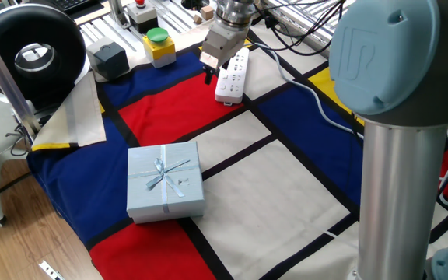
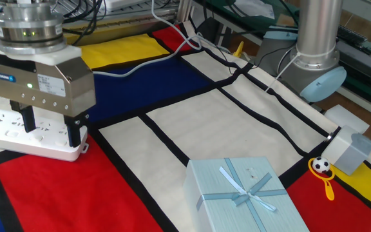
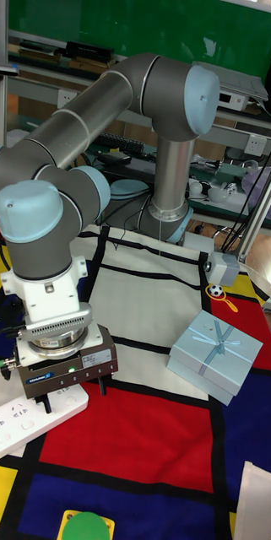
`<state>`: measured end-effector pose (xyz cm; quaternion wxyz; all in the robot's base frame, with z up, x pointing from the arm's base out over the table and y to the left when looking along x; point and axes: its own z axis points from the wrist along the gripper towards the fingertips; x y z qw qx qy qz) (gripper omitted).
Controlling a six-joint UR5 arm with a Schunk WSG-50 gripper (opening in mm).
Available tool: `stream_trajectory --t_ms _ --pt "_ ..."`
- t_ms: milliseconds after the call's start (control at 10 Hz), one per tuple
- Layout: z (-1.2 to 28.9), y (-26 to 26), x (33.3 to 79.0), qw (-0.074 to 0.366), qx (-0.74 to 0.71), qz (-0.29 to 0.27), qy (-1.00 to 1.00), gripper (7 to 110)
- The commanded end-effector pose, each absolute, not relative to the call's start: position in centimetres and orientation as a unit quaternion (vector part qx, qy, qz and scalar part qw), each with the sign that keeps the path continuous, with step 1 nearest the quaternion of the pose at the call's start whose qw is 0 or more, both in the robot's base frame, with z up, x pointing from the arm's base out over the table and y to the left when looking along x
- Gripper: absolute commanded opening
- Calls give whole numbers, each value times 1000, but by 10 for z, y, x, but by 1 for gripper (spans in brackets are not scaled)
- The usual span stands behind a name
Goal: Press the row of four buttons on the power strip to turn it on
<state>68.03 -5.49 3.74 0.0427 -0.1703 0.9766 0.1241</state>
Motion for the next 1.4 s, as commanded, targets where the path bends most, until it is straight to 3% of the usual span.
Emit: stream_trajectory --t_ms 0,1300 --pt "34 -54 685 50 -167 126 977 88" --pt "26 -50 677 48 -158 127 978 88"
